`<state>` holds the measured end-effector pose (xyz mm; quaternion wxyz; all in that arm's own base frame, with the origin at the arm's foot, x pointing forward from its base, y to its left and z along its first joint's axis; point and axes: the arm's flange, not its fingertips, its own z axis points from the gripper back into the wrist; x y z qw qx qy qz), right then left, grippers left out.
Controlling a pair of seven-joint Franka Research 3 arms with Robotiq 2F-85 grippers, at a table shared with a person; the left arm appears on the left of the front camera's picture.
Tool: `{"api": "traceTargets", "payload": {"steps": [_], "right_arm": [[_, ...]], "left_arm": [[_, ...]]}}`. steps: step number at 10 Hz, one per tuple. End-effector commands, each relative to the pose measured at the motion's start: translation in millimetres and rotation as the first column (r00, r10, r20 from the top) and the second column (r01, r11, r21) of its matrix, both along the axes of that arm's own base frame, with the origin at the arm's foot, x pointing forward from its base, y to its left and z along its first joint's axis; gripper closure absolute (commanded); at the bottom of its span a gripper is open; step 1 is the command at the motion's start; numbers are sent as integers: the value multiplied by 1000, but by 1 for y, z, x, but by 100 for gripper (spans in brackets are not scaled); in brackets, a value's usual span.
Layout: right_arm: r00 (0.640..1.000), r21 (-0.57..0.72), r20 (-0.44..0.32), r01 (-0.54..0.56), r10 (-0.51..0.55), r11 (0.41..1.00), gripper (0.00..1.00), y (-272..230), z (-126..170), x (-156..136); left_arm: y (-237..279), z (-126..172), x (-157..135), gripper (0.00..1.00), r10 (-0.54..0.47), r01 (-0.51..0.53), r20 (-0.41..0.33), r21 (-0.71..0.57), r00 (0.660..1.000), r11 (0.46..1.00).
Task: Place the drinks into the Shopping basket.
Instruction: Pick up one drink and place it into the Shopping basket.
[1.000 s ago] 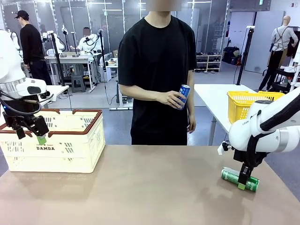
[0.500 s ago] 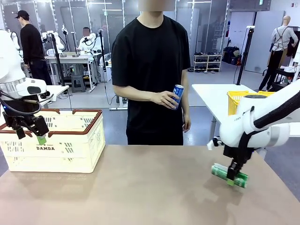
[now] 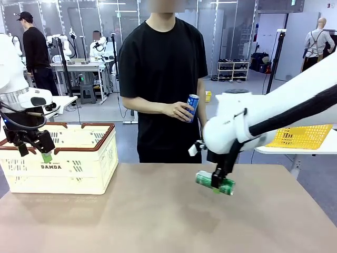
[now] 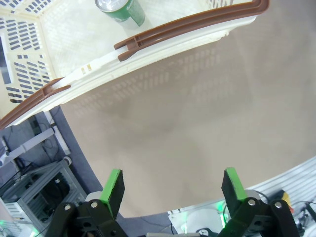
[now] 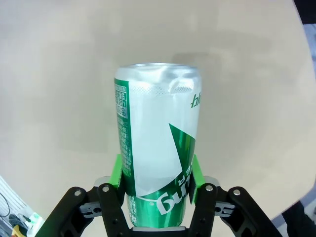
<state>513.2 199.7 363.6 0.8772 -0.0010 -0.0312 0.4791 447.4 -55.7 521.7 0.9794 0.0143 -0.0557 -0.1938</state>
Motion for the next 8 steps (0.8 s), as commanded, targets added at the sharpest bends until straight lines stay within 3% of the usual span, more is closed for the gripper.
{"api": "traceTargets", "payload": {"steps": [1, 8], "right_arm": [[999, 2, -53, 11, -11, 1000, 95, 31, -11, 23], [991, -18, -115, 60, -62, 998, 95, 113, -60, 27]], "left_arm": [[-1, 2, 4, 0, 16, -16, 8, 0, 1000, 1000], [-1, 2, 4, 0, 16, -16, 8, 0, 1000, 1000]]}}
